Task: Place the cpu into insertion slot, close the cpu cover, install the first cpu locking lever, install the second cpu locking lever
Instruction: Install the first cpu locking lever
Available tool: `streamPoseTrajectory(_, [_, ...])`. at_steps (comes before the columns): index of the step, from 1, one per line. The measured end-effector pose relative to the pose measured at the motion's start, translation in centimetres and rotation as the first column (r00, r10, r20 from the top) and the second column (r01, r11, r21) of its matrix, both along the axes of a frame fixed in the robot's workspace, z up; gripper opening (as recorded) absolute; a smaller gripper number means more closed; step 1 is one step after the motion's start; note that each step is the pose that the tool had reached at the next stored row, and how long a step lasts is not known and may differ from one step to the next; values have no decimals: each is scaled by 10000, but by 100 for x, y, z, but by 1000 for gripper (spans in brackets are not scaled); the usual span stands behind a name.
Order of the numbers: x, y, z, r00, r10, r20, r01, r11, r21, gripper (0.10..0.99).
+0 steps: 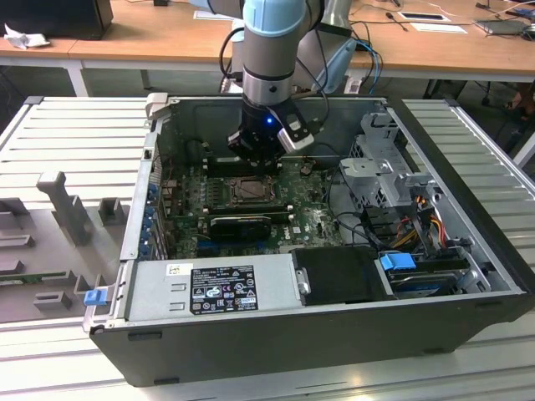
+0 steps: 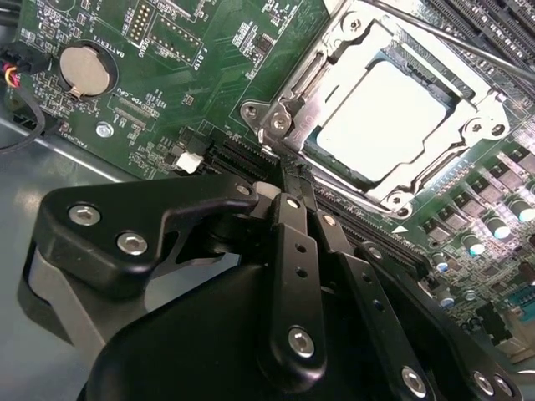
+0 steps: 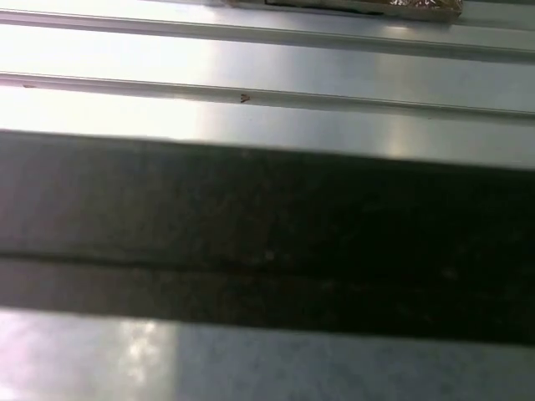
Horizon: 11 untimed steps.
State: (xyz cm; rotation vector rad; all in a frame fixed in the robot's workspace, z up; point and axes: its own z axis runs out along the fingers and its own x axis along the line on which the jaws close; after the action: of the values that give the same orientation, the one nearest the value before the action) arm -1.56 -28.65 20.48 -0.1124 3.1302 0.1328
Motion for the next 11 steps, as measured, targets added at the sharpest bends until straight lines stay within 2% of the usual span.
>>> streamPoseTrajectory(11, [1, -20, -27, 10000, -1, 1, 1, 10000, -16, 106])
